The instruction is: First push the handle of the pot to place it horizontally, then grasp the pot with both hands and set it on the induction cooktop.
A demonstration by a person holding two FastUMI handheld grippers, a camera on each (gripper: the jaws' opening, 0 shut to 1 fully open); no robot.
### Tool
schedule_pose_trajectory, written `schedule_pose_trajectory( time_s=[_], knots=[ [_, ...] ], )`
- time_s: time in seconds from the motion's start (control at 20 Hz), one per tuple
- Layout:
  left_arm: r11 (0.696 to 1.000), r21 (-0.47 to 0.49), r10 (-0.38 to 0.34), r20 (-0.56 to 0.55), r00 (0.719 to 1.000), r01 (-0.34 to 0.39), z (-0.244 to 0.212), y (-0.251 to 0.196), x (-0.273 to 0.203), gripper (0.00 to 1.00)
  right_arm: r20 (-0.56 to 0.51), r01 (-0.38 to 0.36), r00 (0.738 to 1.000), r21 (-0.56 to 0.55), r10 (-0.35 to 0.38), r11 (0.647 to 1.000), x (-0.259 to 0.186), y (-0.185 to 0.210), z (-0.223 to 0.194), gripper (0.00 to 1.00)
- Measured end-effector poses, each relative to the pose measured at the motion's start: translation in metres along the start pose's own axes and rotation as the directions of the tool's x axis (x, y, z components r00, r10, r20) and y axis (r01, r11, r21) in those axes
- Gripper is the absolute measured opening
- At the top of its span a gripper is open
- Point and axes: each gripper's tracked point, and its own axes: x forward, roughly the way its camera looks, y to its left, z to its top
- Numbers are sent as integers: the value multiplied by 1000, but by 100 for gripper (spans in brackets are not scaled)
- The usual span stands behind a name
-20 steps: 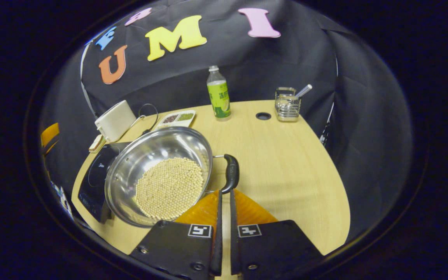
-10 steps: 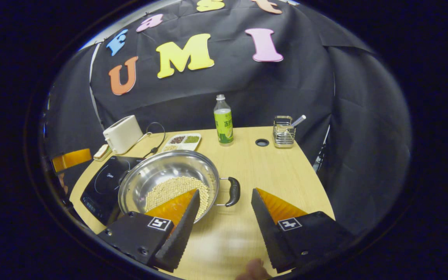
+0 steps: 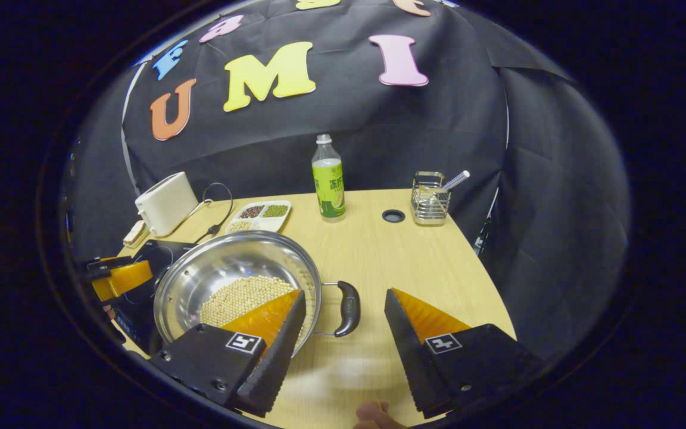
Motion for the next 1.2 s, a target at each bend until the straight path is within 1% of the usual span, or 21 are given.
schedule_pose_trajectory(
  time_s=[0.1, 0.2, 0.3, 0.45, 0.5, 0.7, 0.75, 0.8, 0.85, 0.9, 1.0, 1.05, 1.1, 1.15, 1.2],
  knots=[
    [1000, -2, 1, -25, 1000, -1, -6, 1, 12, 96, -16, -10, 1000, -7, 10, 1000, 13, 4, -3, 85],
    [1000, 1, -5, -47, 999, 5, -12, 1, 22, 96, -32, 13, 999, -32, -14, 999, 25, -2, -6, 85],
    [1000, -19, -8, -57, 998, 7, -13, 2, 30, 96, -48, 28, 998, -40, -30, 999, 36, -6, -11, 85],
    [1000, -18, -18, -79, 997, 16, -20, 4, 37, 96, -76, 31, 996, -45, -34, 999, 48, -9, -20, 86],
    [1000, -19, -19, -88, 996, 18, -22, 4, 39, 96, -79, 25, 996, -39, -28, 999, 50, -8, -20, 89],
    [999, -28, -21, -123, 992, 17, -34, 7, 47, 96, -71, 14, 997, -32, -16, 999, 54, -9, -21, 89],
    [1000, -21, -10, -119, 993, 8, -33, 9, 46, 96, -73, 14, 997, -33, -16, 999, 55, -9, -22, 89],
    [1000, -22, -15, -120, 993, 13, -33, 10, 49, 95, -76, 13, 997, -33, -15, 999, 56, -9, -22, 92],
    [1000, -23, -15, -116, 993, 13, -32, 9, 48, 93, -78, 12, 997, -30, -14, 999, 58, -9, -23, 93],
    [1000, -24, -16, -116, 993, 14, -34, 10, 48, 93, -82, 11, 997, -27, -13, 1000, 60, -9, -25, 89],
    [999, -31, -28, -116, 993, 25, -33, 8, 48, 93, -90, 5, 996, -21, -7, 1000, 62, -8, -27, 89],
    [999, -34, -22, -115, 993, 19, -32, 10, 49, 93, -92, 0, 996, -26, -3, 1000, 62, -8, -27, 93],
    [999, -37, -17, -120, 993, 13, -34, 13, 49, 92, -91, -4, 996, -29, 1, 1000, 63, -8, -27, 92],
    [999, -43, -15, -117, 993, 10, -33, 14, 49, 80, -91, -8, 996, -30, 5, 1000, 62, -7, -28, 89],
    [999, -48, -19, -125, 992, 13, -33, 15, 49, 81, -92, -18, 996, -29, 15, 999, 63, -6, -27, 89]
  ],
)
